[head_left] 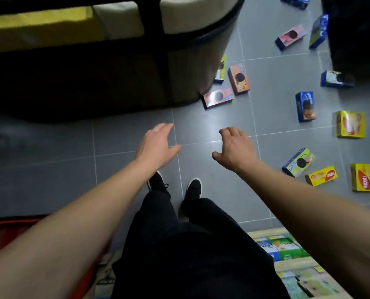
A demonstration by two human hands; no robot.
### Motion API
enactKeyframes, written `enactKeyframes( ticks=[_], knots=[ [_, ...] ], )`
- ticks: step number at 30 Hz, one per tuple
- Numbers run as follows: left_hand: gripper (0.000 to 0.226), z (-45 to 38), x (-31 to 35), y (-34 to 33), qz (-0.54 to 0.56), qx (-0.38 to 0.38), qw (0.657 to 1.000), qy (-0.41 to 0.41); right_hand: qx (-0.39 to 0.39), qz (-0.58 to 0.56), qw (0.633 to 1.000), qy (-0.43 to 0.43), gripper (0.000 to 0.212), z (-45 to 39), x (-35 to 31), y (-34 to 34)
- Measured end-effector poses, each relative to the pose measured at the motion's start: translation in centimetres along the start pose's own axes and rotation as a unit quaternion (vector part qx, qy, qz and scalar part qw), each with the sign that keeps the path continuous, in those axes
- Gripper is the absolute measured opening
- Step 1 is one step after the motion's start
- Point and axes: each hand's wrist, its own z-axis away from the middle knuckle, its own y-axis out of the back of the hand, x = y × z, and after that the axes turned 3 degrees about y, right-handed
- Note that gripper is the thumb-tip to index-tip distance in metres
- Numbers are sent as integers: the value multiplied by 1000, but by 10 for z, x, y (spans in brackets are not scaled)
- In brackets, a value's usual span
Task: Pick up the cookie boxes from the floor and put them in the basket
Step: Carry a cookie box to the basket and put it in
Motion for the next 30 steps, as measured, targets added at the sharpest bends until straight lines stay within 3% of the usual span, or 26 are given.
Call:
enactKeyframes(
  ticks=[8, 14, 20, 30],
  knots=[
    [69, -82, 102, -10, -42, -38, 995, -84, 25, -48, 994, -94, 67, -21, 85, 26],
    [70, -168, 159, -21, -49, -81, 990, -109, 8, -44, 993, -113, 64, -82, 140, 53],
    [72, -254, 202, -33, -61, -104, 989, -89, -3, -41, 994, -102, 64, -160, 196, 84],
    [67, -339, 258, -99, 5, -93, 994, 53, -61, -76, 993, -63, 66, -268, 300, 73]
  ],
)
